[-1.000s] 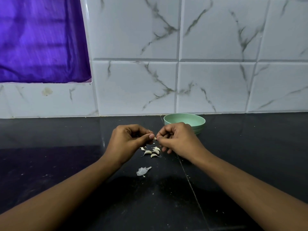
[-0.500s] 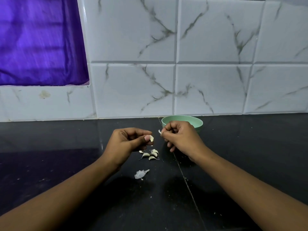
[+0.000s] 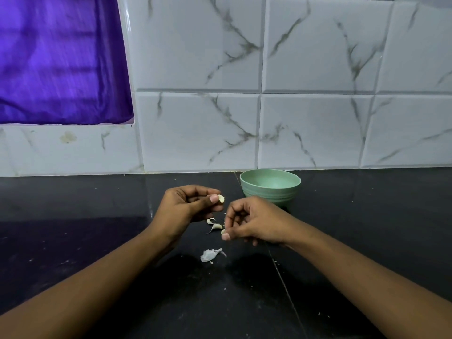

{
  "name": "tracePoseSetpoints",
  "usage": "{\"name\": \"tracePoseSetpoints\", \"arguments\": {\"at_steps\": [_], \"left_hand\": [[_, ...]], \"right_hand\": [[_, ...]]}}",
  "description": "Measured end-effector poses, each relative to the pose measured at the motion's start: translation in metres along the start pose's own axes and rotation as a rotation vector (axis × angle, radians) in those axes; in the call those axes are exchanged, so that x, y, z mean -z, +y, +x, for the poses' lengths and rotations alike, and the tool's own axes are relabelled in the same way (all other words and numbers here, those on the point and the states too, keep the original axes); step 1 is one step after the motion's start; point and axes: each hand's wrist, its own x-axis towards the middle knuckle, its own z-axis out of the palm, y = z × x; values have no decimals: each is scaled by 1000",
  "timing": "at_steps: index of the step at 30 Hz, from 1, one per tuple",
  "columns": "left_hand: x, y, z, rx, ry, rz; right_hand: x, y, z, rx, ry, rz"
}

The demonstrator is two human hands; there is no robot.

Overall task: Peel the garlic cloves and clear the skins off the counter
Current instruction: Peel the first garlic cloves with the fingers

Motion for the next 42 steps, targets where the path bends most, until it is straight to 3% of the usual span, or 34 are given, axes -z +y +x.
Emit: {"name": "tracePoseSetpoints", "arguments": {"at_steps": [5, 8, 22, 28, 33, 38, 42], "left_hand": [[0, -1, 1, 40, 2, 2], [-2, -1, 1, 63, -6, 14], [-8, 3, -3, 71, -33, 20], [-9, 5, -5, 71, -52, 27], [-10, 4, -4, 67, -41, 14], [-8, 4, -2, 80, -8, -15], [-7, 4, -3, 96, -27, -17]], "right_hand": [[8, 0, 1, 134, 312, 29], [7, -2, 0, 245, 383, 47], [8, 1, 2, 257, 345, 249], [11, 1, 2, 213, 237, 189], [12, 0, 1, 219, 244, 118], [19, 2, 0, 141, 99, 35], [20, 1, 0, 156, 172, 118]]}}
